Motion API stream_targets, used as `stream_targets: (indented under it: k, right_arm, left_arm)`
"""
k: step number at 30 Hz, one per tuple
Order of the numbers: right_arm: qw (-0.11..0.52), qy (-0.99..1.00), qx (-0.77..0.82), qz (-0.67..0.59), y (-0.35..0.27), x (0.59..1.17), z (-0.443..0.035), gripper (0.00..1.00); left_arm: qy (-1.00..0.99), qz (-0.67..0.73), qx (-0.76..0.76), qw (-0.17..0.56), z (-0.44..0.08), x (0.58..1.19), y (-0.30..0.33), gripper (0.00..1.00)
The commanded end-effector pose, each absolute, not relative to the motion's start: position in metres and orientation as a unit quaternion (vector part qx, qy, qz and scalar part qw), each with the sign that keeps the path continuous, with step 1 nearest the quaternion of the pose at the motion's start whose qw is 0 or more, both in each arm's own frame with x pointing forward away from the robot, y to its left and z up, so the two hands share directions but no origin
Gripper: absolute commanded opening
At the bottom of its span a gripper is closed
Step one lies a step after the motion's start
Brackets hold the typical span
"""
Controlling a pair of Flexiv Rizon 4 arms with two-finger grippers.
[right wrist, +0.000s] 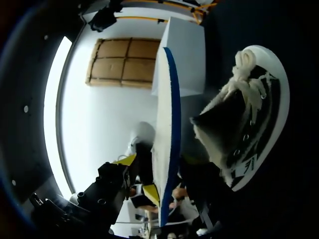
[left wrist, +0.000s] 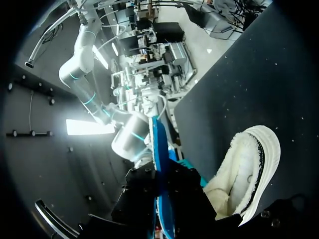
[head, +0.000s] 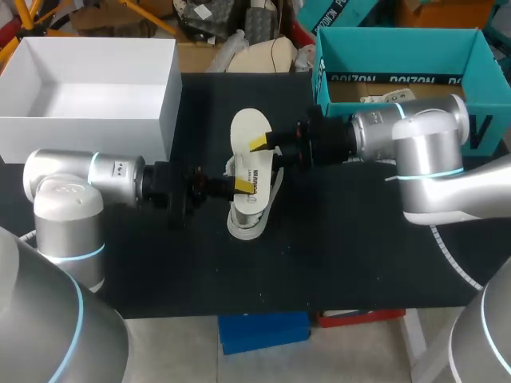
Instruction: Take the shoe out of the shoebox, open the shoe tongue, remove and reinsert the insole, then place the shoe into the shoebox
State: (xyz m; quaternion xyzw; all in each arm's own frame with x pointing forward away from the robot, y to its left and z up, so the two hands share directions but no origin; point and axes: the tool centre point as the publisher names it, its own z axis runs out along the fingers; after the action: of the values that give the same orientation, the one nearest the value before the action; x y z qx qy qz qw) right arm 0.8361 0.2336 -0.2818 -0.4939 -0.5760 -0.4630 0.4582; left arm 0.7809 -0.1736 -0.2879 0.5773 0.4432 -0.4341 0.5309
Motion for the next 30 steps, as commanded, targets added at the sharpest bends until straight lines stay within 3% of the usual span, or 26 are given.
stream_targets:
  k: [1, 4, 10, 13, 14, 15, 26, 27, 28, 30]
  right_arm:
    - [0.455, -0.575, -0.498, -0.463, 0.233, 0.834, -0.284, 0.49]
    - [0.453, -0.575, -0.499, -0.464, 0.233, 0.835, -0.286, 0.39]
    - [0.456, -0.572, -0.5, -0.464, 0.235, 0.835, -0.292, 0.33]
    - [0.456, -0.572, -0.5, -0.464, 0.236, 0.835, -0.294, 0.2]
    - [0.456, -0.572, -0.501, -0.464, 0.236, 0.836, -0.295, 0.13]
    - [0.456, -0.571, -0.501, -0.463, 0.236, 0.836, -0.297, 0.0]
    - [0.455, -0.571, -0.503, -0.461, 0.237, 0.836, -0.297, 0.0]
    - [0.455, -0.571, -0.503, -0.461, 0.237, 0.836, -0.297, 0.0]
    - [0.455, -0.571, -0.503, -0.461, 0.237, 0.836, -0.297, 0.0]
    - [0.455, -0.571, -0.503, -0.461, 0.237, 0.836, -0.297, 0.0]
  left_arm:
    - [0.444, -0.432, 0.578, 0.532, -0.288, 0.78, -0.174, 0.0]
    - [0.444, -0.432, 0.578, 0.532, -0.288, 0.78, -0.174, 0.0]
    - [0.444, -0.432, 0.578, 0.532, -0.288, 0.78, -0.174, 0.0]
    - [0.444, -0.432, 0.578, 0.532, -0.288, 0.78, -0.174, 0.0]
    - [0.444, -0.432, 0.578, 0.532, -0.288, 0.78, -0.174, 0.0]
    - [0.444, -0.432, 0.578, 0.532, -0.288, 0.78, -0.174, 0.0]
    - [0.446, -0.415, 0.592, 0.527, -0.288, 0.778, -0.174, 0.0]
    - [0.456, -0.399, 0.601, 0.521, -0.288, 0.777, -0.173, 0.18]
    - [0.463, -0.388, 0.604, 0.52, -0.288, 0.776, -0.172, 1.0]
    - [0.478, -0.352, 0.627, 0.505, -0.287, 0.772, -0.166, 1.0]
